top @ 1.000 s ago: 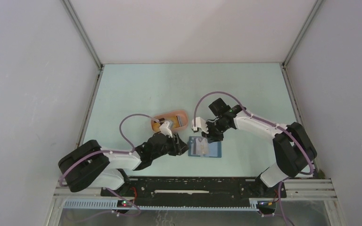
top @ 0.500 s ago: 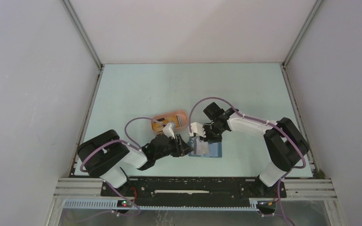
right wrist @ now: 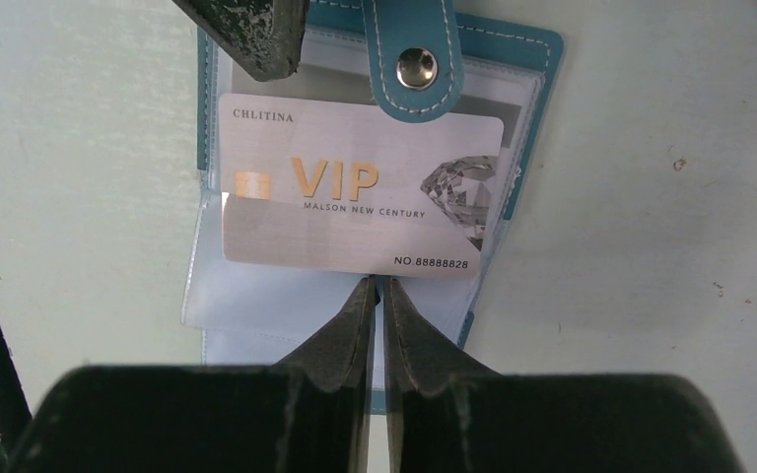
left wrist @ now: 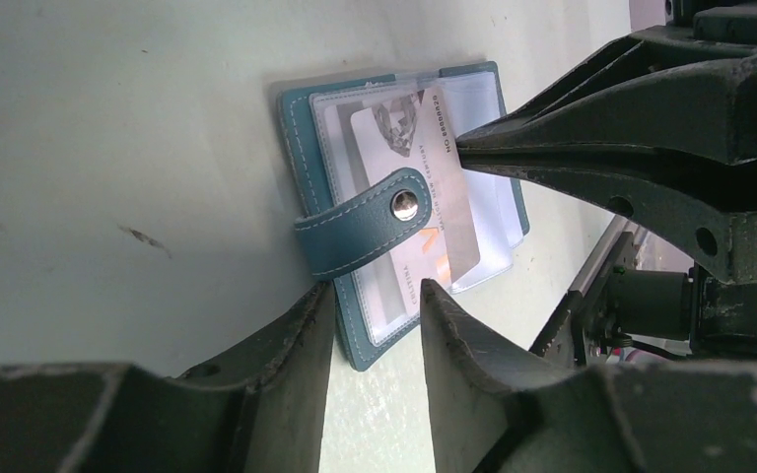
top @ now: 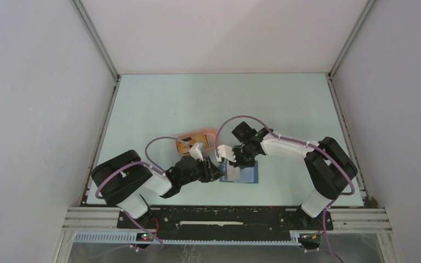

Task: Put the credit cards into the card holder
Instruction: Insert the credit card into the card holder.

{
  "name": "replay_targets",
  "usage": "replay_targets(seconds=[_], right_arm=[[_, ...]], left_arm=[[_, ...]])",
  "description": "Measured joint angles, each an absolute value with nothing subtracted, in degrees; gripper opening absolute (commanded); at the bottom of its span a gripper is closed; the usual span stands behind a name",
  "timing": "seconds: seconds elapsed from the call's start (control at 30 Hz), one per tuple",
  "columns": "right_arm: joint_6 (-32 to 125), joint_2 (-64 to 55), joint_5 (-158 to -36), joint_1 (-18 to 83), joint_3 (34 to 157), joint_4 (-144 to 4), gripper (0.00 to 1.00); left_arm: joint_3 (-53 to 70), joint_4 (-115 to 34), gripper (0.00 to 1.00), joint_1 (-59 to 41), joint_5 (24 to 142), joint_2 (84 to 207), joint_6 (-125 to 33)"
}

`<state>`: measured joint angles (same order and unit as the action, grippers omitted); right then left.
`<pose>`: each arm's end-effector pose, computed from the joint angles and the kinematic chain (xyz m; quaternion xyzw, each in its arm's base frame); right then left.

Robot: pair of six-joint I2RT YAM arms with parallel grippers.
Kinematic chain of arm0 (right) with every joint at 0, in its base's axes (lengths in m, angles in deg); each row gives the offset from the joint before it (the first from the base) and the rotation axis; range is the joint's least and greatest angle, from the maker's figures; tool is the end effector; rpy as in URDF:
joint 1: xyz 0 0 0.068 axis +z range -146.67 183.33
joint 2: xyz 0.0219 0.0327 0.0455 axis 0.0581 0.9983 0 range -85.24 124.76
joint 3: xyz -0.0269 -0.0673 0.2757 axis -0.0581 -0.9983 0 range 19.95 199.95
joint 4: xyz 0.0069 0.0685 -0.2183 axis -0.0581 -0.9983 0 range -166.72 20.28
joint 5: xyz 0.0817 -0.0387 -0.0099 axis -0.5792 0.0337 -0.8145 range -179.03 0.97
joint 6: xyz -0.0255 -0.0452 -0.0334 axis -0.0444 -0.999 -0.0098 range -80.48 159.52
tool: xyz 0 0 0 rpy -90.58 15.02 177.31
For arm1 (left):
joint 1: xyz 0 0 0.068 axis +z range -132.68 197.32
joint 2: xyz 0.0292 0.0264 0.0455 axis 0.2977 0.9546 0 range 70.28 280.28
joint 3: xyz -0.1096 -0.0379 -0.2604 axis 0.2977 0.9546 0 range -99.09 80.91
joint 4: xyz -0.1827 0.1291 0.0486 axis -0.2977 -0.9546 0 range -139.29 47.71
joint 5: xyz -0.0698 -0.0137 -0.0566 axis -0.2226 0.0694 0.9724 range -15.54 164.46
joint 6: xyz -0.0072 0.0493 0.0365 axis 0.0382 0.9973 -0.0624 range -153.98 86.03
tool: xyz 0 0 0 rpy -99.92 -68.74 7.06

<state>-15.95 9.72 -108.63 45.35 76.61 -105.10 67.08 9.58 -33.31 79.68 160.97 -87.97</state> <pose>0.1968 0.1985 0.1930 -0.7492 0.6250 0.1509 0.1587 0.1482 -0.1871 0.1484 -0.0003 0.8428 -0.4482 0.2979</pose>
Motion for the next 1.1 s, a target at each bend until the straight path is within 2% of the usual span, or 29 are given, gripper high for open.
replay_targets(seconds=[0.87,1.1], right_arm=[[-7.2,12.5,-109.2,47.3,79.1,-105.2,0.17],[-10.7,12.5,-110.0,46.5,79.7,-107.6,0.17]], left_arm=[[67.1,11.1,0.41,-33.1,81.1,162.1,-88.1],[67.1,11.2,0.41,-32.5,81.4,162.2,-88.2]])
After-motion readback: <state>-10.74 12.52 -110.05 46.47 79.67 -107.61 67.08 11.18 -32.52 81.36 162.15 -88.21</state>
